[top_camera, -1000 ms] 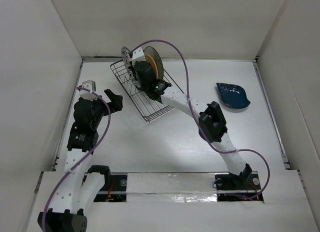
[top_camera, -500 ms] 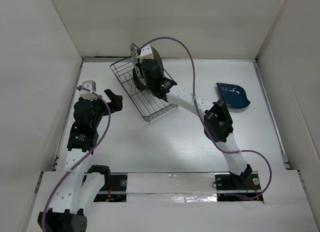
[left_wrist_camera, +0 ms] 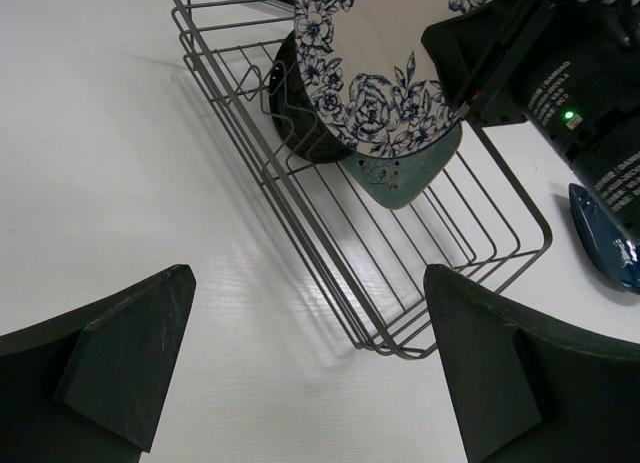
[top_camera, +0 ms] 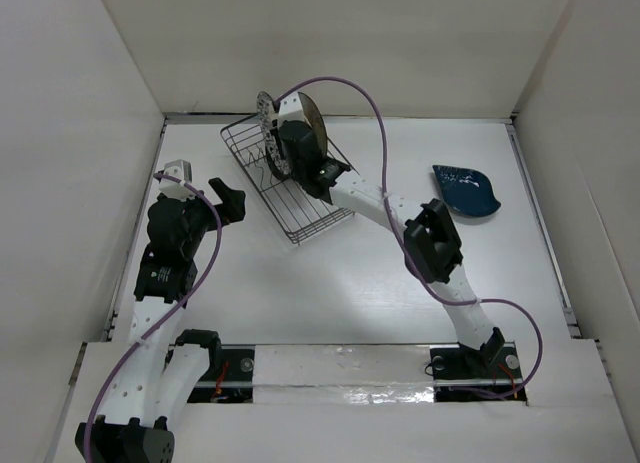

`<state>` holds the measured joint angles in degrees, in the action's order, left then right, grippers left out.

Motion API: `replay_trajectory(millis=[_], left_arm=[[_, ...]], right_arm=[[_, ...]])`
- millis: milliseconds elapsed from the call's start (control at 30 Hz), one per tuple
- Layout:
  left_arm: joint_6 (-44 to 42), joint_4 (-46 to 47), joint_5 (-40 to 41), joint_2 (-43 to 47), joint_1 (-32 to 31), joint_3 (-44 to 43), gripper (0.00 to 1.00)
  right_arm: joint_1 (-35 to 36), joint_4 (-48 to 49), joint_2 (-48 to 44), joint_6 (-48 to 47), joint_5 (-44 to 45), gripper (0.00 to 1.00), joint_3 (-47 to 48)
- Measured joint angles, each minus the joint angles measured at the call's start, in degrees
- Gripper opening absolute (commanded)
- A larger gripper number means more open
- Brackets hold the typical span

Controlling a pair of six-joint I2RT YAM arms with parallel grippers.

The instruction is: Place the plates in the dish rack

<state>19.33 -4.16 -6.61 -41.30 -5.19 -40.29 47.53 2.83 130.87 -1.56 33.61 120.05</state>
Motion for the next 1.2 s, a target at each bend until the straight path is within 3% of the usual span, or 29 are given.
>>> replay_trajectory(millis=[367, 433, 467, 567, 633, 733, 767, 833, 867, 900, 933, 967, 1000, 1133, 1167, 1200], left_arm=[[0.0, 0.0, 0.0, 0.0, 0.0, 0.0, 0.98], [0.0, 0.0, 0.0, 0.0, 0.0, 0.0, 0.96], [0.0, 0.0, 0.0, 0.0, 0.0, 0.0, 0.95], [0.0, 0.0, -0.1, 0.0, 0.0, 0.0, 0.87], [0.0, 0.0, -0.3, 0.0, 0.0, 0.0, 0.82], [-0.2, 0.1, -0.7, 0.0, 0.0, 0.0, 0.68], [-0.2, 0.1, -0.7, 0.1, 0.0, 0.0, 0.59], [-0.2, 0.0, -1.0, 0.4, 0.0, 0.1, 0.47], [-0.4, 0.0, -1.1, 0.6, 0.0, 0.1, 0.35], [-0.4, 0.1, -1.2, 0.7, 0.0, 0.1, 0.28], [-0.2, 0.1, -1.3, 1.0, 0.0, 0.1, 0.21], [-0.5, 0.1, -1.4, 1.4, 0.0, 0.1, 0.06], [-0.3, 0.1, -1.6, 1.6, 0.0, 0.1, 0.0], [-0.8, 0.0, -1.6, 2.6, -0.8, 0.1, 0.0], [-0.8, 0.1, -1.6, 2.9, -1.1, 0.1, 0.0], [-0.8, 0.0, -1.6, 3.1, -1.5, 0.1, 0.0]], right_arm=[[1.5, 1.3, 6.3, 2.1, -0.6, 0.02, 0.4], [1.5, 1.5, 6.5, 3.0, -0.7, 0.14, 0.5], [1.4, 1.5, 6.5, 3.2, -0.9, 0.33, 0.5], [1.3, 1.8, 6.3, 4.4, -1.4, 0.56, 0.2], [1.2, 1.9, 4.8, 5.1, -2.3, 0.68, -1.5], [0.8, 1.7, -0.9, 6.6, -4.8, 0.76, -6.9], [0.5, 1.9, -3.5, 7.4, -5.9, 0.77, -9.0], [-0.6, 2.3, -10.0, 9.3, -8.6, 0.77, -14.0], [-1.7, 3.3, -14.0, 10.6, -10.4, 0.67, -17.4], [-3.1, 4.1, -18.2, 11.7, -11.6, 0.49, -20.9], [-5.2, 5.0, -22.3, 13.0, -12.8, 0.11, -24.0], [-7.3, 6.8, -25.9, 14.5, -13.5, 0.0, -27.1], [-10.6, 9.4, -30.3, 16.7, -14.1, 0.0, -31.5], [-25.4, 14.7, -41.9, 24.2, -14.5, 0.0, -47.0], [-29.6, 14.7, -42.8, 25.9, -14.9, 0.03, -49.7], [-34.1, 14.5, -42.6, 27.6, -15.1, 0.15, -51.5]])
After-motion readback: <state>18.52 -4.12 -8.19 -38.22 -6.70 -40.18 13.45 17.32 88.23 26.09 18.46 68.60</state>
